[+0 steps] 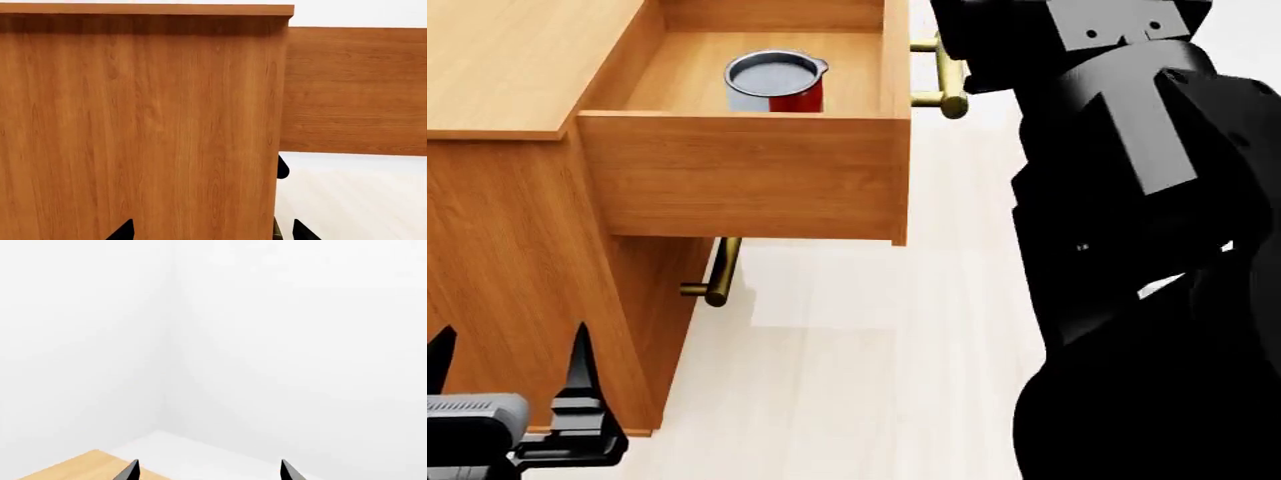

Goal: Put the ketchup in the top drawer of the cabinet.

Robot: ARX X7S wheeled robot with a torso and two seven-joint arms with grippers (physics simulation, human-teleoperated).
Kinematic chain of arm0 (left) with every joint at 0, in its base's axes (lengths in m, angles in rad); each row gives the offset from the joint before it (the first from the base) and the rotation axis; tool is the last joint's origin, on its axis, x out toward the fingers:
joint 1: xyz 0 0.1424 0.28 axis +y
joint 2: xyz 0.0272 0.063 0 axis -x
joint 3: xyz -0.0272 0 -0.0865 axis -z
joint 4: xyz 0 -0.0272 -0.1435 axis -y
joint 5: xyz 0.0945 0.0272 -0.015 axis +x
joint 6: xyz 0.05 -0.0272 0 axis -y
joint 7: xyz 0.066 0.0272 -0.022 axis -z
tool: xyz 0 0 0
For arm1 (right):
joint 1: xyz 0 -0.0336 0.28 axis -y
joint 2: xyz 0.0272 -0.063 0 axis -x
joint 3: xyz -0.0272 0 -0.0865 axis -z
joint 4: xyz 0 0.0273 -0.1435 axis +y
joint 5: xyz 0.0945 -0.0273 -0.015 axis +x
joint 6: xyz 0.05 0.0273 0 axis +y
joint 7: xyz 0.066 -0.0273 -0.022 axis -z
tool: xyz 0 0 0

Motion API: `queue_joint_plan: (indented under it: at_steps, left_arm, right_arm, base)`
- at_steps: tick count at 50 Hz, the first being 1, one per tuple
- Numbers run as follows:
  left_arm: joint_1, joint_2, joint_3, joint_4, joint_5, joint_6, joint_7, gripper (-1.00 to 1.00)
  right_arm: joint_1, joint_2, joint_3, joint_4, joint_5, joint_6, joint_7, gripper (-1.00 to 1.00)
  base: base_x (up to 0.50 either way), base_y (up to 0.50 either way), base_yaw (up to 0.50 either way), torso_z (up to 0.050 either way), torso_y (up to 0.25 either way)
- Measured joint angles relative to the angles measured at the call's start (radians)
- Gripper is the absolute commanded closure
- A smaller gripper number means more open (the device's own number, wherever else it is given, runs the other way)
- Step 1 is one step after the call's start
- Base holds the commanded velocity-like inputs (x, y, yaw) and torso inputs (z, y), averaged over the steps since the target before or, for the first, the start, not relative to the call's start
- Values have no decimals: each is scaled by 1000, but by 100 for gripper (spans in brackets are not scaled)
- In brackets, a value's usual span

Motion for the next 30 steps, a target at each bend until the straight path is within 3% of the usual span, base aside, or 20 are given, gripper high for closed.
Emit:
queue_joint_plan:
  at_steps: [10,17,30]
  left_arm:
    - [-5,-2,4,3,0,-2,-1,-100]
    - [-5,-10,4,27,-1,-8,-6,-100]
    - [1,-32,2,98,1,-25,-21,-100]
  right_arm:
    - [11,6,395,0,-414,46,-21,-100]
    - [0,18,587,-16,-606,52,-41,-100]
    - [-220,148,751,-535,-661,293,45,-100]
  base:
    - [0,0,0,0,0]
    - [0,0,0,0,0]
    - [0,0,0,0,0]
